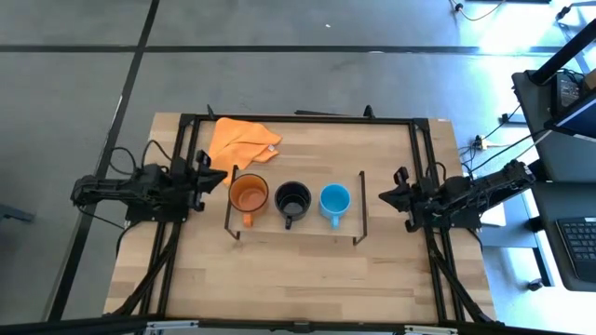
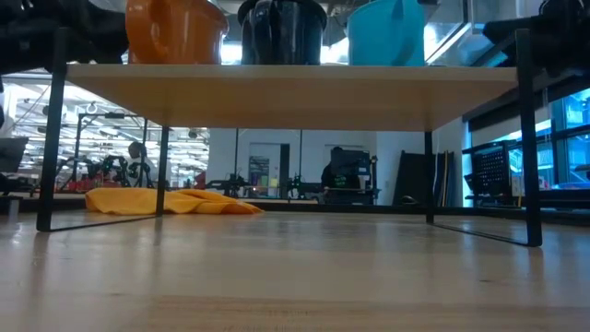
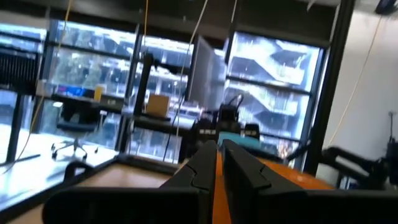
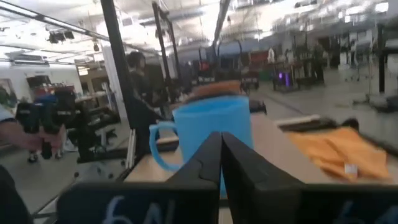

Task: Stack small to large cups/mugs on shelf
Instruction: Return to Home Position

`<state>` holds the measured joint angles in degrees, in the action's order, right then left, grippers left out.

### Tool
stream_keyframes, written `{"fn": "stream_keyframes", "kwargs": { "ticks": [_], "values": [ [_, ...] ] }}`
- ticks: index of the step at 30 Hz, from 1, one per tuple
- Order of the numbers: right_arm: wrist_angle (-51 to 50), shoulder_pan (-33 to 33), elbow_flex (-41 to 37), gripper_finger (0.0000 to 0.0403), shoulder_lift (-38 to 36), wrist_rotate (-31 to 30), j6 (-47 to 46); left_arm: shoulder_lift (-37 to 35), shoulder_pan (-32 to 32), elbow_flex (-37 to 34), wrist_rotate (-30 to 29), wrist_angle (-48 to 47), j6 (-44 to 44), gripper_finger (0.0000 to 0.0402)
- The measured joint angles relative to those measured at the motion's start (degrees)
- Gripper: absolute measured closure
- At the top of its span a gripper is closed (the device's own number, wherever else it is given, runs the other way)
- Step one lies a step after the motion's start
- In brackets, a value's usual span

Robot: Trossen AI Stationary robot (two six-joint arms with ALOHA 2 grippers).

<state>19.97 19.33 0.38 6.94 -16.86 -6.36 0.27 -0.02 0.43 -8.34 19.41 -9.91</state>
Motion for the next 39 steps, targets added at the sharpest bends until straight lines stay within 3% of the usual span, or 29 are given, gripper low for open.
{"fn": "stream_keyframes", "kwargs": {
  "ticks": [4, 13, 27, 39],
  "values": [
    [-3.5, 0.0, 0.0, 0.0389, 0.0, 0.0, -4.2, 0.0, 0.0, 0.0, -0.4, -2.3, 0.0, 0.0382],
    [-7.5, 0.0, 0.0, 0.0389, 0.0, 0.0, -9.6, 0.0, 0.0, 0.0, -8.2, -7.0, 0.1, 0.0382],
    [-7.3, 0.0, 0.0, 0.0389, 0.0, 0.0, -10.1, 0.1, 0.0, 0.6, -10.9, -17.4, -3.2, 0.0382],
    [-6.9, 0.0, 0.0, 0.0389, 0.0, -0.1, -10.6, 0.0, 0.0, 0.6, -21.6, -17.1, -2.5, 0.0382]
  ]
}}
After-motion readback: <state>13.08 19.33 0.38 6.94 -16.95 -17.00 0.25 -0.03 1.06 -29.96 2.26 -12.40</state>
